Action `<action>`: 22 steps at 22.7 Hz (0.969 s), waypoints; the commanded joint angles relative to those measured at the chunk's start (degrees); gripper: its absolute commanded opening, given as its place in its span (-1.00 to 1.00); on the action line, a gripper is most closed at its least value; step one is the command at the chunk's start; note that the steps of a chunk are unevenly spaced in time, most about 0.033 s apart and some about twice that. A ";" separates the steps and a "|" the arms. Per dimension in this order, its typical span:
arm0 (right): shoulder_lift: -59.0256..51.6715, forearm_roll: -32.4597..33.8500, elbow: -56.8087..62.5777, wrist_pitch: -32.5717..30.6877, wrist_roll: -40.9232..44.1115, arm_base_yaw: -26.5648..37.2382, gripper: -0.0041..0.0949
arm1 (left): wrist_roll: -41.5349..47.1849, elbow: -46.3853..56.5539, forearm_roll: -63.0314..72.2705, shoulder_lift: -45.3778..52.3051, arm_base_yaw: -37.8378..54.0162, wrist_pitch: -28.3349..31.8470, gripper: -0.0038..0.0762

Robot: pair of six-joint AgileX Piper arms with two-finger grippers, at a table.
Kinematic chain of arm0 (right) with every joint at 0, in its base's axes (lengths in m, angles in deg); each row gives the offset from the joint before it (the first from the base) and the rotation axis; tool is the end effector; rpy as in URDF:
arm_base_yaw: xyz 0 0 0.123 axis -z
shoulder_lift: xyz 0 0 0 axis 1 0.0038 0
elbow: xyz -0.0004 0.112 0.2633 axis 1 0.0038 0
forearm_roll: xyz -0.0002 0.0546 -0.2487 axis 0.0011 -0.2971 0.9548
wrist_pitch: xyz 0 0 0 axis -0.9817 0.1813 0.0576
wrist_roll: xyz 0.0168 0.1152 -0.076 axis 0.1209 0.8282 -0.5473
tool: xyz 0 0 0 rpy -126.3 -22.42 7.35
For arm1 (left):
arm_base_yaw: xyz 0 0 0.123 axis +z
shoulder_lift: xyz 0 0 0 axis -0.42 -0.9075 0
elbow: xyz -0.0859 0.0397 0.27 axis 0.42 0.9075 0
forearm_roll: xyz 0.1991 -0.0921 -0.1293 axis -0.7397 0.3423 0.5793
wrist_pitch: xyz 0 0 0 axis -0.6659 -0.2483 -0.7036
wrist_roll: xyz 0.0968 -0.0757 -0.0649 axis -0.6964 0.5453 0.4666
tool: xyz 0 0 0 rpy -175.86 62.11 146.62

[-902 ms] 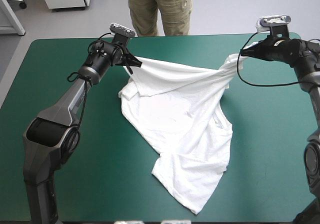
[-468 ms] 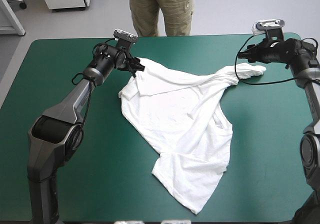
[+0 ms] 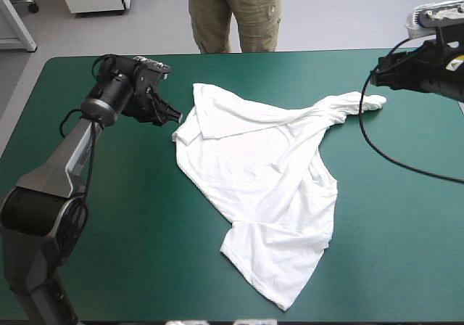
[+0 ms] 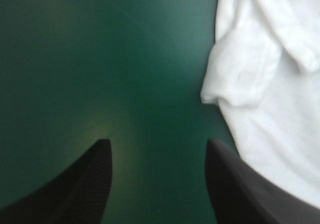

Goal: Fold the cloth

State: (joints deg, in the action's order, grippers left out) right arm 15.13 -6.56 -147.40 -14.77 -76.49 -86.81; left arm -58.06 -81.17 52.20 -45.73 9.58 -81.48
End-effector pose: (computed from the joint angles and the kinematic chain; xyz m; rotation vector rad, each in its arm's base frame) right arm 0.3014 0.0189 0.4695 -0.2265 2.0376 0.1500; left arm 0.4224 -0.0978 0.2734 0.4733 2.7009 0.1216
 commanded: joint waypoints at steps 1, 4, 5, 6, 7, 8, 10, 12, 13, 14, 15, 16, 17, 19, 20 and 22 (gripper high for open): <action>-7.04 -0.89 -0.18 -3.65 0.67 0.37 0.01 | -1.43 5.04 4.94 7.36 1.39 3.17 0.10; -11.10 -1.50 1.97 -7.24 1.05 0.37 0.00 | -3.12 9.63 9.92 8.13 1.80 5.62 0.10; -12.53 -1.65 2.97 -7.68 1.17 0.37 0.00 | -5.07 11.02 12.13 8.00 1.70 6.50 0.10; -13.86 -1.91 4.06 -7.80 1.18 0.37 0.00 | -5.85 12.20 14.38 7.70 1.70 7.68 0.10; -14.90 -2.40 4.95 -7.93 1.18 0.37 0.00 | -6.41 13.03 16.09 7.39 1.70 8.93 0.10; -16.10 -2.40 5.98 -8.09 1.58 0.37 0.00 | -6.79 14.09 17.89 6.86 1.70 11.11 0.10; -18.90 -2.54 8.70 -8.36 2.10 0.37 0.00 | -5.80 14.45 18.49 5.18 1.70 15.21 0.10; -19.77 -2.43 10.59 -8.88 1.82 0.37 0.00 | -5.68 14.45 18.60 3.19 1.70 16.23 0.10; -19.77 -2.42 11.00 -8.91 1.82 0.37 0.00 | -5.68 14.45 18.60 2.50 1.70 16.34 0.10; -19.77 -2.42 11.39 -9.14 1.82 0.37 0.00 | -5.68 14.45 18.60 1.33 1.70 16.45 0.10; -19.65 -2.42 11.84 -9.00 1.82 0.37 0.00 | -5.68 14.45 18.70 0.09 1.70 16.57 0.10; -19.52 -2.55 12.12 -8.90 1.82 0.37 0.00 | -5.68 14.45 18.70 -1.66 1.70 16.51 0.10; -19.52 -2.42 12.28 -8.90 1.82 0.37 0.00 | -5.68 14.45 18.74 -2.86 1.60 16.41 0.10; -19.42 -2.15 12.37 -8.90 1.82 0.37 -0.03 | -5.96 14.45 19.03 -4.42 1.00 16.16 0.10; -19.42 -2.15 12.37 -9.06 1.82 0.37 -0.03 | -6.10 14.45 18.92 -4.69 0.26 16.31 0.06; -19.42 -1.91 12.41 -10.73 1.82 0.37 -0.03 | -6.51 14.45 18.24 -4.80 -1.19 17.70 -0.35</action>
State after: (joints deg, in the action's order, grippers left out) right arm -4.05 -7.75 -133.76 -27.39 -74.55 -86.81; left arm -64.33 -66.25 68.01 -50.98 10.25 -66.38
